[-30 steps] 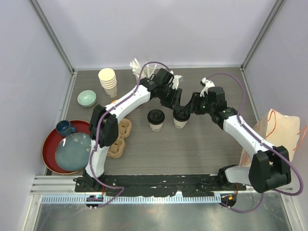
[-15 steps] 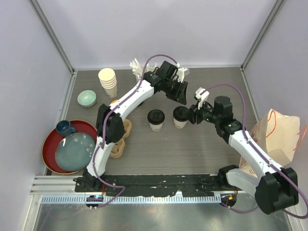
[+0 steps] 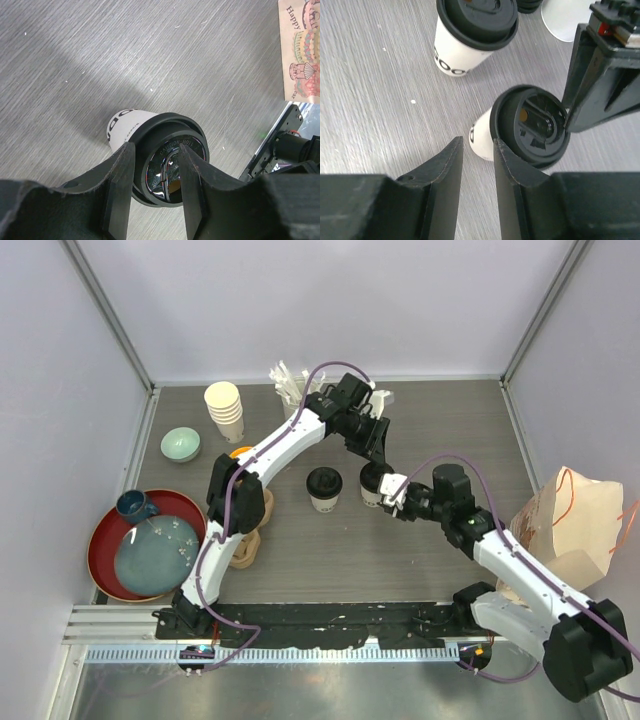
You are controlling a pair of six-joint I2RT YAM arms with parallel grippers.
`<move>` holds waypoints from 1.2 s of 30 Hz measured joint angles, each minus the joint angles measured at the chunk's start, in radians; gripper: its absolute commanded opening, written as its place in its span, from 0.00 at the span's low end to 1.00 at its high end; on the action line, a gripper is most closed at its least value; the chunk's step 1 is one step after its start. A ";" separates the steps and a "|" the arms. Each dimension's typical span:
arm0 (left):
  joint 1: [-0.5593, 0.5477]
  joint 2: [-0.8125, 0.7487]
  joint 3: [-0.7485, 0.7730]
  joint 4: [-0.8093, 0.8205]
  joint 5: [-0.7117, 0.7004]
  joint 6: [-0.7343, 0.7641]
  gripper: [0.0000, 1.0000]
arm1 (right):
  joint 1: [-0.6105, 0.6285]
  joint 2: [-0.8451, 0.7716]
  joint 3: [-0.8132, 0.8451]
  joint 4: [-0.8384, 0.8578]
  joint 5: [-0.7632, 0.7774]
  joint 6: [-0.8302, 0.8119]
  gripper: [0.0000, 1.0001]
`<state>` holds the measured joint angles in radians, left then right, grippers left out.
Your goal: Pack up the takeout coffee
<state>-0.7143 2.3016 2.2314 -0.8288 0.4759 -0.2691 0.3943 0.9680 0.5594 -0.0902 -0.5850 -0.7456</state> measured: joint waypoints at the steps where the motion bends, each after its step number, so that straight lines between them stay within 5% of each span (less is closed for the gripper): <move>1: 0.000 0.000 0.000 0.000 0.000 0.002 0.44 | 0.000 -0.017 -0.018 0.008 0.010 -0.026 0.37; 6: 0.000 0.000 0.000 -0.004 0.005 0.021 0.46 | 0.000 -0.077 -0.066 0.040 0.039 -0.101 0.45; 23: 0.000 0.000 0.000 -0.016 0.023 0.051 0.43 | -0.006 0.146 0.209 -0.214 0.095 -0.377 0.40; 36: 0.000 0.000 0.000 -0.019 0.023 0.064 0.41 | -0.006 0.225 0.254 -0.321 0.113 -0.476 0.38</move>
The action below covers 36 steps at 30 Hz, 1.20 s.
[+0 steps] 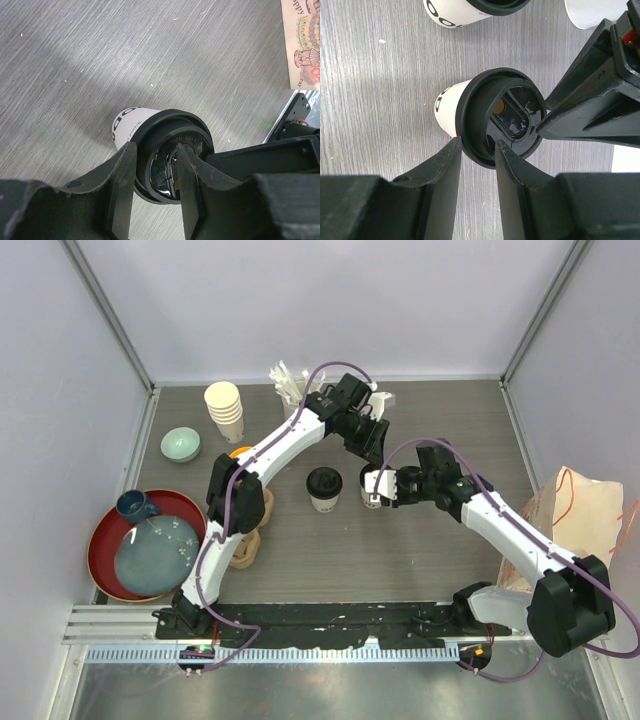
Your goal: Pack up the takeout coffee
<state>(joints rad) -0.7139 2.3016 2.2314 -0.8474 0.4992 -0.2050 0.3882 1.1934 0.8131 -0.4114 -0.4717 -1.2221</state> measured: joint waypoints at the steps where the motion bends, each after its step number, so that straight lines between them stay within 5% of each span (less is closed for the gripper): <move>1: 0.000 0.000 0.000 0.000 0.000 0.000 0.41 | 0.000 0.000 0.003 -0.004 -0.002 -0.003 0.39; 19: 0.000 0.000 0.000 -0.003 0.000 0.003 0.40 | 0.000 0.034 0.055 -0.050 -0.028 -0.040 0.37; 36: 0.010 -0.054 -0.142 0.125 0.003 -0.027 0.21 | 0.017 0.070 0.064 -0.047 0.000 -0.044 0.29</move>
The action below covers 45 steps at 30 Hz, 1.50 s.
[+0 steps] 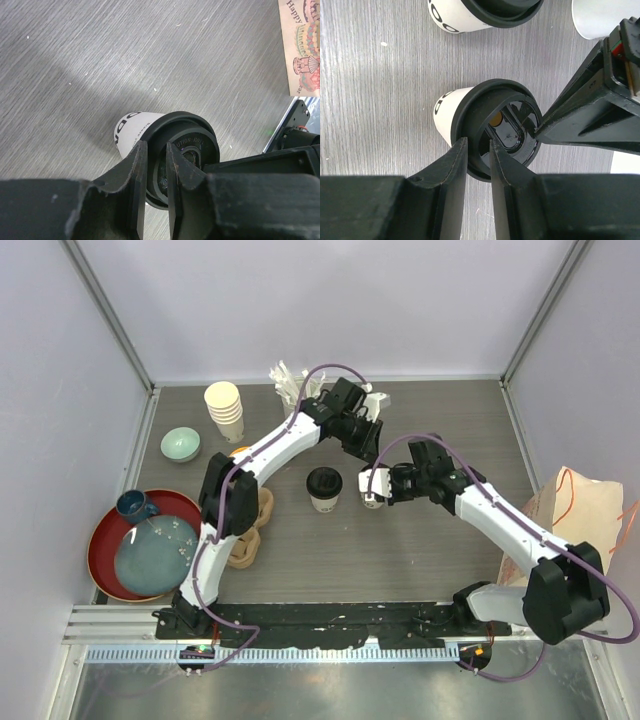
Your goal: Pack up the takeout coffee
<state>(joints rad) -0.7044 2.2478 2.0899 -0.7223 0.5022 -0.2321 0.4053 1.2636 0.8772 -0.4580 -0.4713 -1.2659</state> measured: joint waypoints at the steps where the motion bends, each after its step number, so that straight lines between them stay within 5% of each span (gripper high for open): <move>1: 0.000 -0.005 -0.012 0.012 0.000 -0.002 0.20 | 0.005 0.001 -0.001 0.001 0.008 0.004 0.29; 21: 0.013 -0.040 -0.111 0.121 0.034 -0.048 0.18 | 0.060 -0.007 -0.043 0.060 0.114 0.057 0.29; 31: 0.007 -0.039 -0.038 0.012 0.027 -0.043 0.39 | 0.058 -0.025 -0.035 0.076 0.107 0.119 0.38; 45: 0.003 -0.032 0.100 -0.095 0.047 -0.043 0.47 | 0.057 -0.024 0.016 0.007 0.089 0.210 0.48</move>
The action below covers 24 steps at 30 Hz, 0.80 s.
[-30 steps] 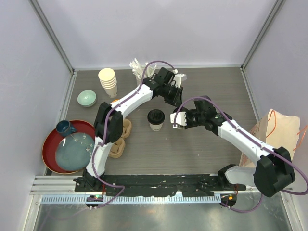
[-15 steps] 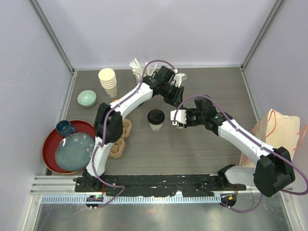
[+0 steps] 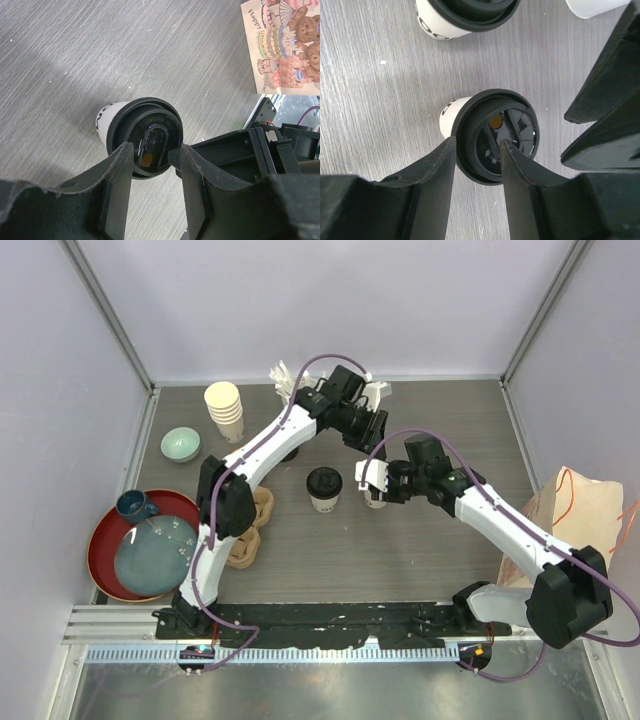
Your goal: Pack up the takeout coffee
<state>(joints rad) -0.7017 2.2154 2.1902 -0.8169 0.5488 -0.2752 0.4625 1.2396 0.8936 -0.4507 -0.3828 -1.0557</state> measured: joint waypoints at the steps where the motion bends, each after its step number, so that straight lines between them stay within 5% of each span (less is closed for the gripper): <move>1: 0.000 0.000 0.005 -0.003 0.000 0.000 0.48 | 0.000 0.000 0.007 0.000 -0.003 0.005 0.49; 10: 0.027 0.001 0.036 -0.031 -0.001 0.006 0.54 | -0.001 -0.002 0.091 0.003 -0.018 0.105 0.53; 15: 0.077 -0.007 0.030 -0.078 -0.006 0.064 0.63 | 0.000 -0.024 0.098 0.086 0.023 0.404 0.45; 24: 0.187 -0.290 -0.226 -0.130 -0.061 0.228 0.68 | 0.122 0.006 0.117 0.102 0.454 0.941 0.56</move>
<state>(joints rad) -0.5152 1.9255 1.9644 -0.9466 0.4873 -0.0471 0.5850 1.2461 1.0107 -0.3485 0.0711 -0.1150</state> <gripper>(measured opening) 0.676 0.522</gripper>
